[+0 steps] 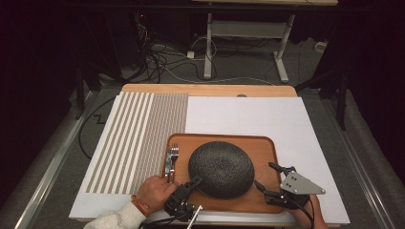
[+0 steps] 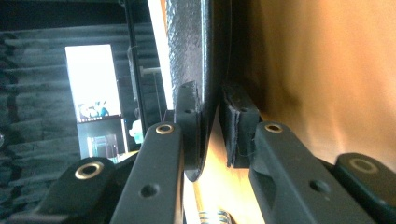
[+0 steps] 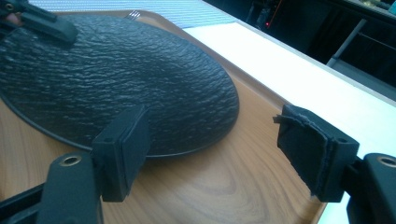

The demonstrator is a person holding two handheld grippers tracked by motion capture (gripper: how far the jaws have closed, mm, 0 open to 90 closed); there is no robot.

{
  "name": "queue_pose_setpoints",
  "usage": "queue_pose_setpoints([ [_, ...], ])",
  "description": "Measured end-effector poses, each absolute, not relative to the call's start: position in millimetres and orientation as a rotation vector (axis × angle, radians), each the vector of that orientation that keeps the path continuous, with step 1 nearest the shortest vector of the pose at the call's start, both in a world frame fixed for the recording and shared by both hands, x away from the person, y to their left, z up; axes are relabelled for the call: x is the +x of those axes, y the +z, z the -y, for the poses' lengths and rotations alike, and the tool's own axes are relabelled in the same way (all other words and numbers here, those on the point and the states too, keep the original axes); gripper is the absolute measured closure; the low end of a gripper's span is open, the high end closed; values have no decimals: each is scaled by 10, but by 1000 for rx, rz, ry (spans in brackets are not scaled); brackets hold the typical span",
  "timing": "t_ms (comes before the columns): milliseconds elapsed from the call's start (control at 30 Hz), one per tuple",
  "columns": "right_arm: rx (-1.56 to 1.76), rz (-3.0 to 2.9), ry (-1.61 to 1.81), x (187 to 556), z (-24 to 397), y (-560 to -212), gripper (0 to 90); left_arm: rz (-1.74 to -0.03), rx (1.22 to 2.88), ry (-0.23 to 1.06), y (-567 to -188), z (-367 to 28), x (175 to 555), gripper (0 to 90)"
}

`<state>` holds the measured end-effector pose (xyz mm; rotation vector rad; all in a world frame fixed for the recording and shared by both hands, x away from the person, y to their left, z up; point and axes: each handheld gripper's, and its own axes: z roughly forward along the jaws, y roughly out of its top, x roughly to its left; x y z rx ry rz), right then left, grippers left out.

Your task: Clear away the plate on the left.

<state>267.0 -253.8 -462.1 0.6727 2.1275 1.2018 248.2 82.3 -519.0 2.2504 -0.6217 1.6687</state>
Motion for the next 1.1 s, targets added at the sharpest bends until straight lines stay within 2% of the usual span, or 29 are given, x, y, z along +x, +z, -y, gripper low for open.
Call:
queue_pose_setpoints([
  [533,664,-2130,1201,2669,2535,-4628,262,372,2340,1560,-5074,-937,2665,683],
  [1100,658,-2126,1199,2658,2533,-4622,262,385,2389,1487,-5054,-990,2587,619],
])
